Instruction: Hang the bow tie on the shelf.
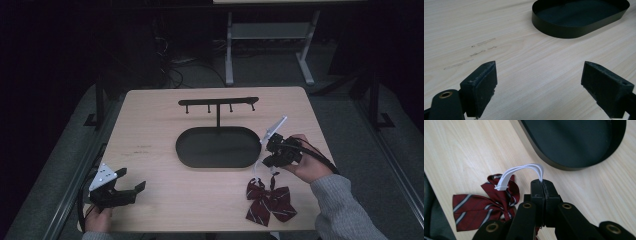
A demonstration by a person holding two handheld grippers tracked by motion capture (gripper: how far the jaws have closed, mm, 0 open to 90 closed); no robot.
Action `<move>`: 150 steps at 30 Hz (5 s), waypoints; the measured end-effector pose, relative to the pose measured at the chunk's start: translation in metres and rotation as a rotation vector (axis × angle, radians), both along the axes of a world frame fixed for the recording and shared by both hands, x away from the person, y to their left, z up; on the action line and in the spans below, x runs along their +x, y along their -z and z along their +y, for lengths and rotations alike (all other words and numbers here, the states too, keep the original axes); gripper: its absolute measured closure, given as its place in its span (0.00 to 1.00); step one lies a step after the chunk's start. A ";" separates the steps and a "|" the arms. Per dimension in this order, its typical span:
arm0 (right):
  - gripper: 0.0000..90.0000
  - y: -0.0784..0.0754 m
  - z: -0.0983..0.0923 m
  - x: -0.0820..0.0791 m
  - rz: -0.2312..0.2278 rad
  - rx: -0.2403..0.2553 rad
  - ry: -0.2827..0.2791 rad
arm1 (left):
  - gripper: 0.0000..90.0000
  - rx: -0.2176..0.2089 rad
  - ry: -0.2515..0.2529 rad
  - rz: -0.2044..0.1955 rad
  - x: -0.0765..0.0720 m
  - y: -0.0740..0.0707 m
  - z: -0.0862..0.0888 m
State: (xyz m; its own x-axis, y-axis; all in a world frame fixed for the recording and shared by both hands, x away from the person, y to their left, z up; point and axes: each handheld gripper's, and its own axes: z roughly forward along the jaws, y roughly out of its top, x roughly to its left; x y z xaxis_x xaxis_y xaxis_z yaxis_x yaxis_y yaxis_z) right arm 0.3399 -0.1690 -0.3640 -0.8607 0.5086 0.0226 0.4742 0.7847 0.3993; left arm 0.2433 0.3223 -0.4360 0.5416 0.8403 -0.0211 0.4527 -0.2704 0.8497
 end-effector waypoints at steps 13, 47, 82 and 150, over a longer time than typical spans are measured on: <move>0.98 -0.023 0.011 -0.005 -0.028 0.020 -0.050 | 0.14 -0.004 -0.003 0.000 0.000 0.000 0.000; 0.98 -0.067 0.035 0.002 -0.066 0.039 -0.137 | 0.14 -0.007 0.003 -0.007 0.000 -0.001 0.001; 0.98 -0.091 0.056 0.024 -0.074 0.036 -0.157 | 0.14 -0.015 0.004 -0.010 0.000 -0.001 0.002; 0.98 -0.121 0.088 0.111 -0.045 0.001 -0.090 | 0.14 -0.030 -0.004 -0.013 -0.001 -0.001 0.005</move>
State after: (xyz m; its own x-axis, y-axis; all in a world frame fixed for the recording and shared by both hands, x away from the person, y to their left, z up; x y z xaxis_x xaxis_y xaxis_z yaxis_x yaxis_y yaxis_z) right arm 0.4510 -0.0808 -0.2430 -0.9033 0.4287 -0.0165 0.3831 0.8232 0.4190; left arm 0.2426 0.3276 -0.4346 0.5387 0.8416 -0.0399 0.4428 -0.2425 0.8632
